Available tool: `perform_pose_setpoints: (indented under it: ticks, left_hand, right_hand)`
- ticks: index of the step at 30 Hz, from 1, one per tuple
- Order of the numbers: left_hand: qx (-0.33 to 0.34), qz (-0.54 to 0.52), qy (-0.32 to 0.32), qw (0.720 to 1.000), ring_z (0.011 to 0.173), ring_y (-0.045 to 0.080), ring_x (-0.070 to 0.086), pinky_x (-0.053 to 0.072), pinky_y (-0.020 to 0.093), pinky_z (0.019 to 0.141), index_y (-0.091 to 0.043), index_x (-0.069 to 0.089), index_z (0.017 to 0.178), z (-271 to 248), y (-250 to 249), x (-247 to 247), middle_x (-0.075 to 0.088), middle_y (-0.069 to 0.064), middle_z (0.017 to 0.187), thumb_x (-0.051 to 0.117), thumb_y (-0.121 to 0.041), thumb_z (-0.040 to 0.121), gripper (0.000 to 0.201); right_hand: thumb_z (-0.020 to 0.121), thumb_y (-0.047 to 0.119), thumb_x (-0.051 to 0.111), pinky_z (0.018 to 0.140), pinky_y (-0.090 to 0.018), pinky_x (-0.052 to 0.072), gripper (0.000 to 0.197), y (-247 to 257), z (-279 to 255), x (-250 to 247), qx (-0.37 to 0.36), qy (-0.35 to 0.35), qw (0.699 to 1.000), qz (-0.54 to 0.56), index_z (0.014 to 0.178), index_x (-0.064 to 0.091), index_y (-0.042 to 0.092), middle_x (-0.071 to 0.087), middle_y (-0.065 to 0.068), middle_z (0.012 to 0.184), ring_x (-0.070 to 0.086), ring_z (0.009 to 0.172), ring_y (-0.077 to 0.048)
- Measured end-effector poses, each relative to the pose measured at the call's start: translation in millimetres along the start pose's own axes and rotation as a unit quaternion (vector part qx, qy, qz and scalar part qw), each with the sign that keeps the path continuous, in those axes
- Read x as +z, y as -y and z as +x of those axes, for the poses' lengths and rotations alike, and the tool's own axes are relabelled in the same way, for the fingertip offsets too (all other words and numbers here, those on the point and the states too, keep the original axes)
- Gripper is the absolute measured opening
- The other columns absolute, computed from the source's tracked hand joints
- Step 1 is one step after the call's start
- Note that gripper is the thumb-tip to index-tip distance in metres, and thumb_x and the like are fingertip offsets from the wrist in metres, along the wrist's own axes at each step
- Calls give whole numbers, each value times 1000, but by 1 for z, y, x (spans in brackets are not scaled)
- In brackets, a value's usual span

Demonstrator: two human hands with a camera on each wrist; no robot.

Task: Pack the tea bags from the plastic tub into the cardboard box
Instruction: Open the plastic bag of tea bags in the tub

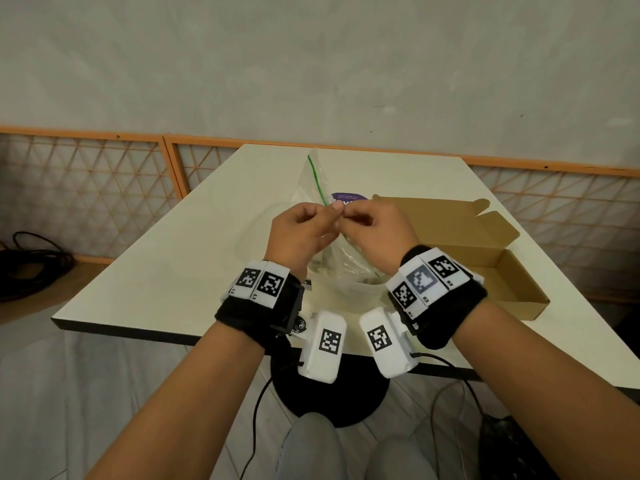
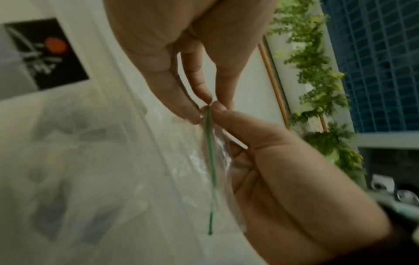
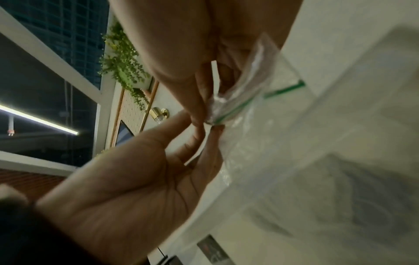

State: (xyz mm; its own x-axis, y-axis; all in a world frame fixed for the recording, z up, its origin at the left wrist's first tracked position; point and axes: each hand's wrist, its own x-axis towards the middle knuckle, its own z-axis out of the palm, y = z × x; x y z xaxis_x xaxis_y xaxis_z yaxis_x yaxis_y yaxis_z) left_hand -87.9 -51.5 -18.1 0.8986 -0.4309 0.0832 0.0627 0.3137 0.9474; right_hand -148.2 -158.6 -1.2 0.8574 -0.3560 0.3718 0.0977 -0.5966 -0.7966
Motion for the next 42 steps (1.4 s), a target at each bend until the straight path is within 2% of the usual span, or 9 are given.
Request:
perform_pose_setpoints:
  ticks: [9,15,21,25,28,31,34,37,42]
  left_hand:
    - [-19,-37,-8,999,85,19,69,55,23,79,-2,70,89,-3,5,-3,71,14,90,68,-9,85,8]
    - [-54,-87,13,995,79,14,66,55,19,70,-10,61,81,2,4,-10,69,5,84,56,-7,93,13]
    - [-108,-228,27,967,58,9,54,50,21,58,-11,50,74,5,-7,-34,55,-3,68,41,-7,95,23]
    - [-115,-151,53,980,51,13,38,40,20,48,-15,52,87,-5,-19,-25,37,-4,58,47,-20,85,7]
    - [-63,35,40,997,48,10,36,35,20,48,-25,55,100,-2,-18,-15,37,-7,57,62,-25,86,16]
    - [-32,90,-7,995,44,7,39,34,19,49,-22,62,87,2,-20,-11,44,-8,56,64,-23,86,3]
    - [-36,-9,-61,997,56,11,47,40,22,55,-17,60,73,9,-22,-10,51,-4,66,57,-23,90,18]
    - [-15,-73,-77,994,59,12,57,48,25,58,-11,59,86,10,-13,-8,59,2,75,49,-20,98,18]
    - [-31,-93,-47,994,71,14,64,50,27,62,-18,50,103,7,-7,-14,67,2,85,50,0,92,22]
  right_hand:
    - [70,11,79,70,-29,47,19,-6,7,-8,78,10,994,71,64,63,19,58,1,65,54,64,-13]
    - [76,14,74,59,-23,46,17,-14,8,-11,187,43,952,237,67,60,11,54,-2,62,49,58,-15]
    - [88,8,60,51,-20,54,18,-24,15,-38,265,-85,920,276,73,50,10,56,-7,73,52,60,-14]
    - [97,17,47,49,-25,56,10,-14,22,-35,297,-62,857,417,93,51,8,66,-11,86,63,67,-19]
    - [99,21,41,37,-15,43,27,4,26,-29,318,-32,828,461,79,53,8,60,-2,49,51,39,-8]
    - [96,24,47,39,-20,35,19,4,29,-27,280,-50,904,319,79,49,15,53,2,47,41,36,-9]
    - [80,53,61,67,-34,48,38,-1,23,-32,218,-44,973,62,98,48,22,57,2,83,54,66,-15]
    - [73,65,60,71,-32,51,54,-2,8,-34,197,35,976,-90,98,48,19,59,1,88,58,75,-15]
    - [91,13,56,50,-23,55,8,-12,-3,-31,294,84,949,72,94,58,6,67,-17,99,66,64,-18]
